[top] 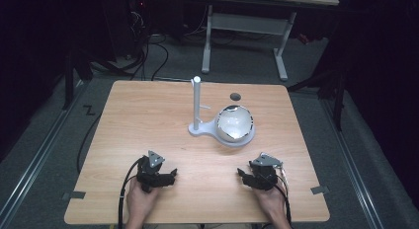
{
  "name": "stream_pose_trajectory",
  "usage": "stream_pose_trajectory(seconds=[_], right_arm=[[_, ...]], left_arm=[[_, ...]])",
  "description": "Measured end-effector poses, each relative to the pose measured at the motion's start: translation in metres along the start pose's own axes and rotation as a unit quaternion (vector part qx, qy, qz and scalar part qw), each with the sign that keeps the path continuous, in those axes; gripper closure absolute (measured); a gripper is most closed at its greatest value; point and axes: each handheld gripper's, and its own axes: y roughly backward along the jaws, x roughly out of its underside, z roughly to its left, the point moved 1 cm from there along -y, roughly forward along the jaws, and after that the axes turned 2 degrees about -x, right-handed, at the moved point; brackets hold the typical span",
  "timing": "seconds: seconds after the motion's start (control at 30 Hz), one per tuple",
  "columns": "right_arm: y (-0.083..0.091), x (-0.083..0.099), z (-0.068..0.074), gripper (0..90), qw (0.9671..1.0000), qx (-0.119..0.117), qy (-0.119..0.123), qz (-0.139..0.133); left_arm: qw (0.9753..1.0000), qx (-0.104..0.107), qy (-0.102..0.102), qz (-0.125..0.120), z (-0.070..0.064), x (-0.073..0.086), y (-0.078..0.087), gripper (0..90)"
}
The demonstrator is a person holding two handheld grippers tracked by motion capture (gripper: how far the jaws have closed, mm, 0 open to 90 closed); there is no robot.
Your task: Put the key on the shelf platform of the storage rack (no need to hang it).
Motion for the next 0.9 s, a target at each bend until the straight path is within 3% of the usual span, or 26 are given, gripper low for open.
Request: stream_pose_trajectory(seconds=[0.9], right_arm=[[0.027,-0.004,-0.012,45.1,0.9995,0.007,-0.024,-0.02]], left_arm=[[1.0,0.001,0.0,0.0,0.0,0.0,0.0,15.5]])
